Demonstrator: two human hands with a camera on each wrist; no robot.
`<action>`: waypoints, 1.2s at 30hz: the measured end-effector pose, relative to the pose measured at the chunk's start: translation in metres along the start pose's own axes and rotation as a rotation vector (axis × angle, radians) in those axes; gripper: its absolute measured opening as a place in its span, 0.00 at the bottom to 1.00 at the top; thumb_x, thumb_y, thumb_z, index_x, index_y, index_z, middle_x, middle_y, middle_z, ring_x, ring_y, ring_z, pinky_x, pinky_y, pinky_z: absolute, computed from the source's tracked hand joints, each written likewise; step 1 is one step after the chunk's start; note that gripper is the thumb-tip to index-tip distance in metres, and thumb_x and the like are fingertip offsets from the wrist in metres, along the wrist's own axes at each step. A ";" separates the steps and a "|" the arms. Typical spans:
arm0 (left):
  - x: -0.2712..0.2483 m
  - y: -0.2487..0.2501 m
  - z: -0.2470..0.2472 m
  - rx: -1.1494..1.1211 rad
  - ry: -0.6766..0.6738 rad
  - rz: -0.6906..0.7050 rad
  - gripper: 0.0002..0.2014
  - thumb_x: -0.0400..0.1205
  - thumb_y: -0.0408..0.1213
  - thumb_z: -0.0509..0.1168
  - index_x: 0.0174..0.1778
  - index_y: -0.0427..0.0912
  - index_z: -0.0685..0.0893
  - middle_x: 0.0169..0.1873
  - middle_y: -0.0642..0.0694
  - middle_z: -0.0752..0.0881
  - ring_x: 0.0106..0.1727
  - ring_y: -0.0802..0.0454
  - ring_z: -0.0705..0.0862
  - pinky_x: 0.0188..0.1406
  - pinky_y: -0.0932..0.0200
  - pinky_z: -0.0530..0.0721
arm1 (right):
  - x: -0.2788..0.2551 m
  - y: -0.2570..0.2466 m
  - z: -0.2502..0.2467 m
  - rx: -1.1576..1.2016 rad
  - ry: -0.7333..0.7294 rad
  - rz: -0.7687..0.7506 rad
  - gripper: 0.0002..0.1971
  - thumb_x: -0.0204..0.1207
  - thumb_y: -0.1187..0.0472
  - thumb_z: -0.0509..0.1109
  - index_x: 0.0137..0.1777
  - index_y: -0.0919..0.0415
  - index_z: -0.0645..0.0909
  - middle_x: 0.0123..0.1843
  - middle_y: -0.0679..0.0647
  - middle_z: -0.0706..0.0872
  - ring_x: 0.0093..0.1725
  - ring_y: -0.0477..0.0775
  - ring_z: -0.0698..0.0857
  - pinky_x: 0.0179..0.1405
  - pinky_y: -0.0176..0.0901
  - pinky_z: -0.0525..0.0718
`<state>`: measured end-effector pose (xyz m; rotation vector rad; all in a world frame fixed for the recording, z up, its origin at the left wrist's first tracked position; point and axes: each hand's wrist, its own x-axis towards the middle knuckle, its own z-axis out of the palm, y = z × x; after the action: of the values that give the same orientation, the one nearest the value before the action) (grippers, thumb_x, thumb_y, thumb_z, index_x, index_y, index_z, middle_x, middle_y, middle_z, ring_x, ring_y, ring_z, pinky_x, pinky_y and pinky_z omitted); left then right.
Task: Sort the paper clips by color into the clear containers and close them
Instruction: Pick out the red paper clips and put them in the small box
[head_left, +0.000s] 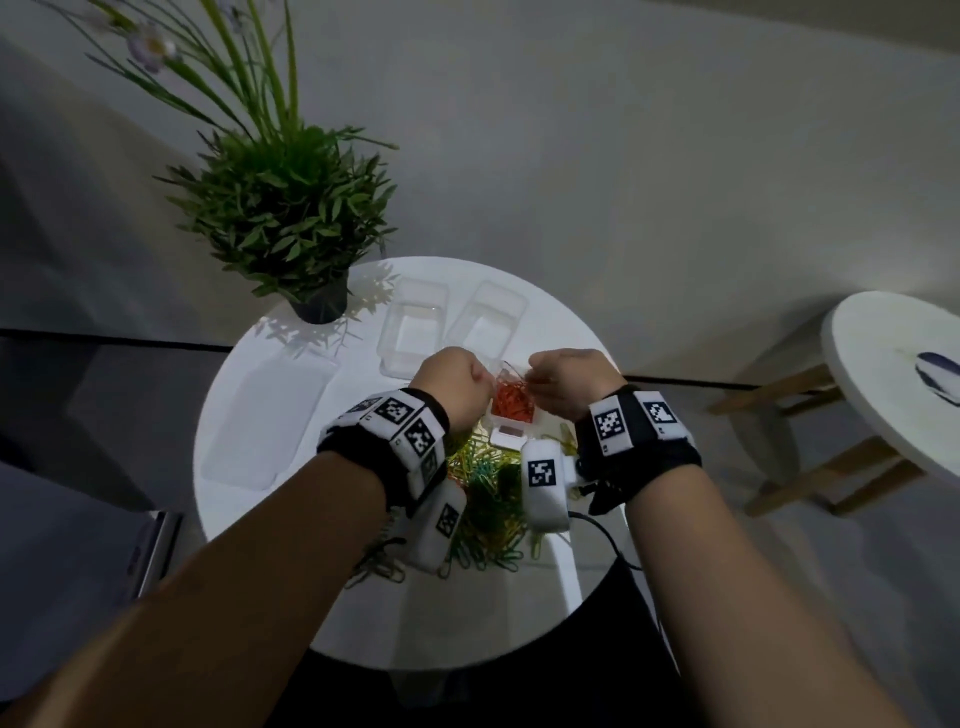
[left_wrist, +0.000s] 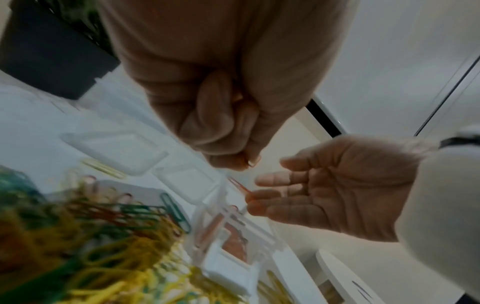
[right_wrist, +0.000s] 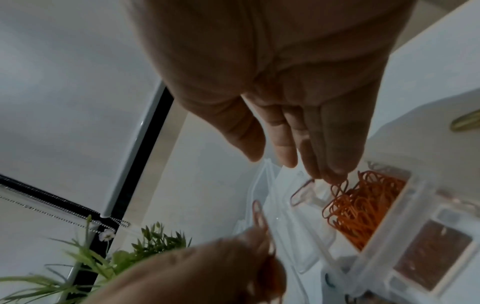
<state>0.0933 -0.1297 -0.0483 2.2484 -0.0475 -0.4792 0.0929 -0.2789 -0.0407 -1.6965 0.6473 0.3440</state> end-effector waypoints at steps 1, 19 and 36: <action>0.003 0.006 0.006 0.002 0.011 -0.002 0.16 0.83 0.35 0.63 0.27 0.40 0.76 0.47 0.37 0.89 0.48 0.42 0.86 0.47 0.56 0.81 | 0.000 0.000 -0.003 -0.002 0.006 -0.003 0.10 0.78 0.71 0.65 0.35 0.63 0.78 0.40 0.59 0.81 0.43 0.56 0.81 0.46 0.47 0.83; 0.015 0.016 0.025 -0.274 0.014 -0.056 0.13 0.82 0.29 0.56 0.54 0.48 0.82 0.56 0.40 0.87 0.57 0.44 0.86 0.61 0.46 0.84 | -0.024 0.044 -0.040 0.291 0.036 -0.012 0.10 0.79 0.80 0.57 0.44 0.71 0.79 0.36 0.66 0.81 0.29 0.57 0.80 0.24 0.38 0.83; -0.058 -0.090 -0.031 0.540 -0.126 0.069 0.20 0.81 0.39 0.65 0.69 0.56 0.81 0.62 0.46 0.79 0.65 0.46 0.78 0.59 0.56 0.76 | -0.047 0.060 0.011 -0.766 -0.022 -0.342 0.16 0.80 0.66 0.65 0.66 0.53 0.83 0.63 0.56 0.86 0.60 0.57 0.83 0.64 0.42 0.77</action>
<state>0.0395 -0.0368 -0.0771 2.7257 -0.3563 -0.6259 0.0212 -0.2644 -0.0651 -2.4829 0.1909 0.3900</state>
